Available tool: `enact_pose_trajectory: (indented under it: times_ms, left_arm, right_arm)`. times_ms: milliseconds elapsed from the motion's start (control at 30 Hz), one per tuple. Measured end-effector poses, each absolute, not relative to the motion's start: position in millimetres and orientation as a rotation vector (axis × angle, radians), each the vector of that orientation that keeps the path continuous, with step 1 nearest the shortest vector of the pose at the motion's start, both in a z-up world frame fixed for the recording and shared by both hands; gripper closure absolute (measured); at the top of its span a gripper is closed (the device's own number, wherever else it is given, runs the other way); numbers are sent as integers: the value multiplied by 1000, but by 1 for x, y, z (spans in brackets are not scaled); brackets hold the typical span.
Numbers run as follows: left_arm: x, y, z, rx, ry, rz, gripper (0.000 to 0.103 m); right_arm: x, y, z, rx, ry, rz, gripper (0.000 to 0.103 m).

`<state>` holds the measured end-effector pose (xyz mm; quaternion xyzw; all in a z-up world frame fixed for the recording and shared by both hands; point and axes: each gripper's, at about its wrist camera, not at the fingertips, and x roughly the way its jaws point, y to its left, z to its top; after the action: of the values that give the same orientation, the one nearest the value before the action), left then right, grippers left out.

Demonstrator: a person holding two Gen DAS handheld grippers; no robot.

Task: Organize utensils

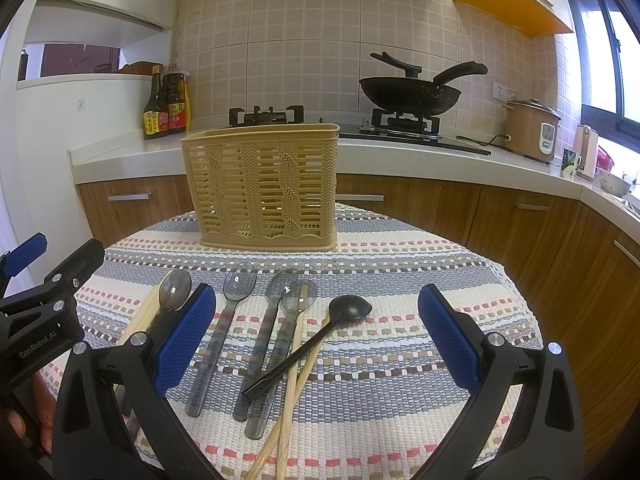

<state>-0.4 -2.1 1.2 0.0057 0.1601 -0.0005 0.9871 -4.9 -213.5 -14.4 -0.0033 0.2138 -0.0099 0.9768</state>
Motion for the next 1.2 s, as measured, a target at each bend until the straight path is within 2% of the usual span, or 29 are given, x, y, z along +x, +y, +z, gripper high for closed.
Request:
enact_pose_trajectory:
  times_ms: [833, 1067, 1133, 1200]
  left_arm:
    - [4, -2, -2, -4, 332, -16, 8]
    - [41, 38, 1, -136, 561, -233, 8]
    - [60, 41, 2, -78, 668, -275, 15]
    - [79, 42, 0, -81, 766, -321, 26]
  right_arm:
    - [0, -224, -15, 46, 474, -74, 7]
    - [23, -261, -8, 135, 630, -99, 7]
    - [36, -265, -4, 101, 697, -130, 7]
    - [48, -266, -2, 74, 757, -110, 7]
